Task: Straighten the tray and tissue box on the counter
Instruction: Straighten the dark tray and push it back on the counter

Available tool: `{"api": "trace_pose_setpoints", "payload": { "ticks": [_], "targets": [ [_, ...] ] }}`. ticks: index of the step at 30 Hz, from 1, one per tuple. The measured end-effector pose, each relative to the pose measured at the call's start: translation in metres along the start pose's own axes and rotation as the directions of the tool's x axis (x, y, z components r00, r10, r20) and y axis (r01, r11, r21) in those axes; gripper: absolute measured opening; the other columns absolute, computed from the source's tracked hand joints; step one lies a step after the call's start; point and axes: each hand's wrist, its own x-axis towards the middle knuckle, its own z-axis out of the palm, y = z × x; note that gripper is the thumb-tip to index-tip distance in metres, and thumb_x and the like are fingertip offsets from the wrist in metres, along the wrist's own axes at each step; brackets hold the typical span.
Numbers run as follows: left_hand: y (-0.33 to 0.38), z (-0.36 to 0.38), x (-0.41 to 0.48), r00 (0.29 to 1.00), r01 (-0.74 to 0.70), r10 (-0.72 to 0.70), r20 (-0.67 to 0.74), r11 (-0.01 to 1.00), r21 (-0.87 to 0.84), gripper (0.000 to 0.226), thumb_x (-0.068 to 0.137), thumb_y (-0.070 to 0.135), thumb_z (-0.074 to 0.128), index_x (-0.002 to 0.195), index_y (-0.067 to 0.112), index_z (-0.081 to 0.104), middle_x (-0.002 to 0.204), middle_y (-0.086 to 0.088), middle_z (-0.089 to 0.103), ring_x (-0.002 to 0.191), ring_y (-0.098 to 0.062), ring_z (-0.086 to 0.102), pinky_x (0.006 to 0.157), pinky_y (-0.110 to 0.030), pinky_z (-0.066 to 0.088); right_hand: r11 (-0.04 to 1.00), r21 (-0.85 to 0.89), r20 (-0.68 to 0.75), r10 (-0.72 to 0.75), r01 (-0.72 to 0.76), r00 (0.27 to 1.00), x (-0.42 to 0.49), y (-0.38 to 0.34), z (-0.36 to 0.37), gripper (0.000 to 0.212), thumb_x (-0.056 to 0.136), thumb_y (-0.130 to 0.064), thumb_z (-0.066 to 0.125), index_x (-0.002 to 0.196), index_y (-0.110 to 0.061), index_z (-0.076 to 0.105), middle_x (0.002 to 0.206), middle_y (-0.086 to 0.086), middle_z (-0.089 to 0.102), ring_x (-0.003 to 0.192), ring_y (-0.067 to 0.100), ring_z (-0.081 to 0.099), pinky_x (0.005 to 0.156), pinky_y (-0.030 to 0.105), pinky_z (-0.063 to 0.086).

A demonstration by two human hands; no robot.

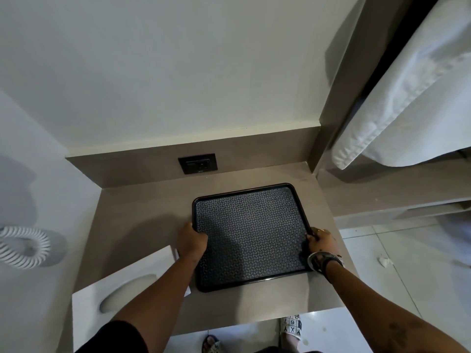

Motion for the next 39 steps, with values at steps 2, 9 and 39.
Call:
{"api": "trace_pose_setpoints", "payload": {
  "ticks": [2,9,39],
  "targets": [
    [0.003,0.002,-0.003,0.999,0.008,-0.005,-0.049,0.998,0.070,0.026,0.083,0.009,0.064,0.104,-0.006,0.061,0.110,-0.027,0.065,0.103,-0.044,0.062,0.087,-0.049,0.054,1.000,-0.011,-0.002,-0.004,0.004,1.000,-0.003,0.000,0.000,0.033,0.096,-0.014,0.060,0.127,-0.003,0.063,0.129,0.021,0.059,0.117,0.037,0.056,0.102,0.036,0.043],
    [-0.005,0.019,-0.054,0.860,-0.465,0.510,-0.025,0.801,0.378,0.073,0.094,0.047,0.052,0.150,0.004,0.030,0.159,-0.023,0.025,0.146,-0.037,0.027,0.119,-0.049,0.025,0.920,-0.282,-0.172,-0.327,0.271,0.929,-0.034,0.011,0.005,0.045,0.092,-0.025,0.064,0.130,-0.002,0.057,0.131,0.025,0.055,0.118,0.042,0.050,0.099,0.050,0.040],
    [-0.051,0.051,-0.065,0.788,-0.613,0.505,0.353,0.589,0.526,0.096,0.087,0.073,0.029,0.156,0.006,0.020,0.164,-0.020,0.011,0.153,-0.037,0.010,0.123,-0.050,0.005,0.591,-0.528,0.347,-0.505,0.610,0.790,-0.043,-0.010,0.082,0.093,0.084,-0.081,0.027,0.153,-0.018,0.024,0.162,0.014,0.020,0.148,0.035,0.018,0.114,0.066,0.015]
  ]
}}
